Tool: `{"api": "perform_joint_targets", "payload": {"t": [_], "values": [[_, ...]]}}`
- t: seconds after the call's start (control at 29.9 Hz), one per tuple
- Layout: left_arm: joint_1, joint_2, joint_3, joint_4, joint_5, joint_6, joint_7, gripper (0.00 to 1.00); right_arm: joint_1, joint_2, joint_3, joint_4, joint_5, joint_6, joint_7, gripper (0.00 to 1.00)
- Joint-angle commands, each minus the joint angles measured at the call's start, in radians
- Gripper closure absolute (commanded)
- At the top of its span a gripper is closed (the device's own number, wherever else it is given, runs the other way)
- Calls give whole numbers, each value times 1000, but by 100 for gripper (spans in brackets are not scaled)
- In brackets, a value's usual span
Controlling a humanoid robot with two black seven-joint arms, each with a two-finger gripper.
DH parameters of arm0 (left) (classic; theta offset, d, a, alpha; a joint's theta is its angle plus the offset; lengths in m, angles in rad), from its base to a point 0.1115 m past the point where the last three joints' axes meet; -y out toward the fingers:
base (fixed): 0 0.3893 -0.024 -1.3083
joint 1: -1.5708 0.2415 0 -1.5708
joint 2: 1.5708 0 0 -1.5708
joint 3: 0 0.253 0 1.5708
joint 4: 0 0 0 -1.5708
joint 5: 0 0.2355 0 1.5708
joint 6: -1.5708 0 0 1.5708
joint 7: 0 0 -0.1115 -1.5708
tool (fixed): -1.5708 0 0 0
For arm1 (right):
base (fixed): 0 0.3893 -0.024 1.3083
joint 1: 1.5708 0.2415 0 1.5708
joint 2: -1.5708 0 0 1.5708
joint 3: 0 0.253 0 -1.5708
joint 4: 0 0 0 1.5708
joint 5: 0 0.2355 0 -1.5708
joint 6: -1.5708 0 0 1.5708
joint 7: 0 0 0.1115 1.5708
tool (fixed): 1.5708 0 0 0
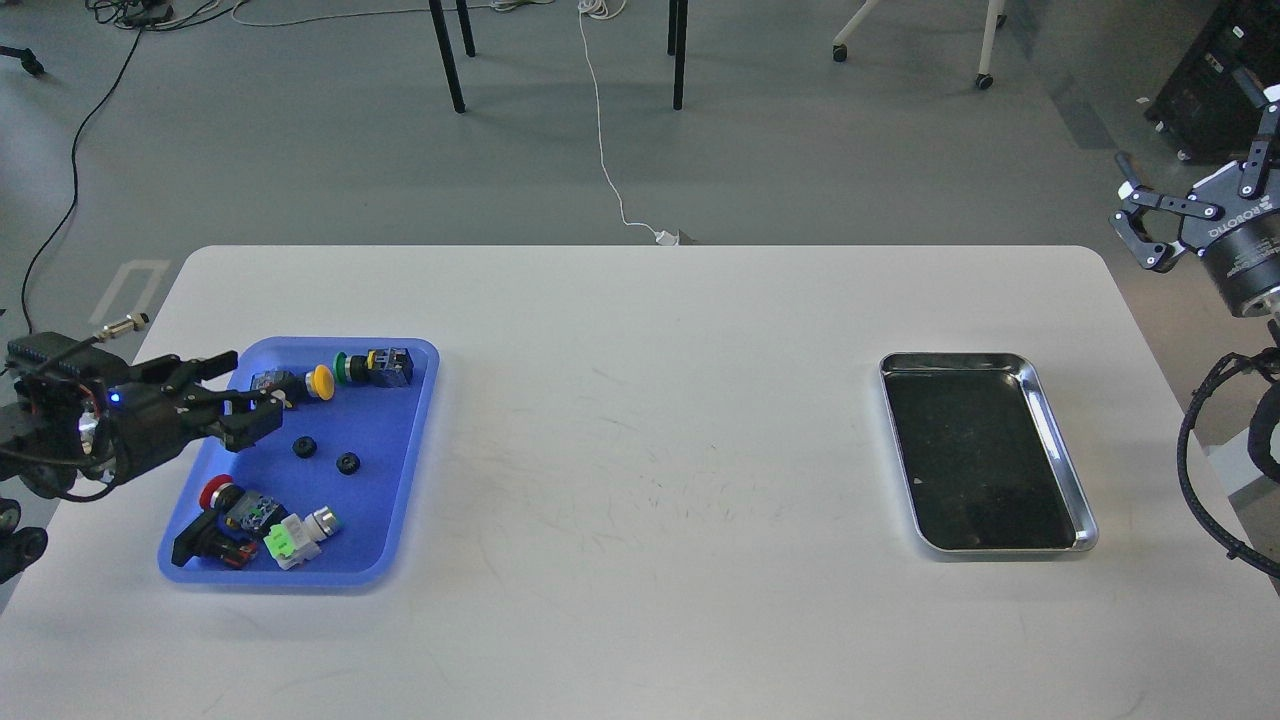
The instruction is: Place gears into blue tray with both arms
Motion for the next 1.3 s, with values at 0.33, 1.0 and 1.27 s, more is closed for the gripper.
{"api": "perform_joint_targets", "payload": {"t": [0.33, 1.0, 1.27], "values": [[-289, -29, -92, -6, -1067, -203, -65, 3, 40, 98, 124, -91, -5, 0, -5, 1], [-287, -298, -378, 150, -1880, -517, 188, 2, 162, 398, 322, -307, 5, 0, -227, 1], [-270, -381, -407, 212, -1931, -548, 191, 2, 170, 467, 357, -381, 5, 0, -227, 1]]}}
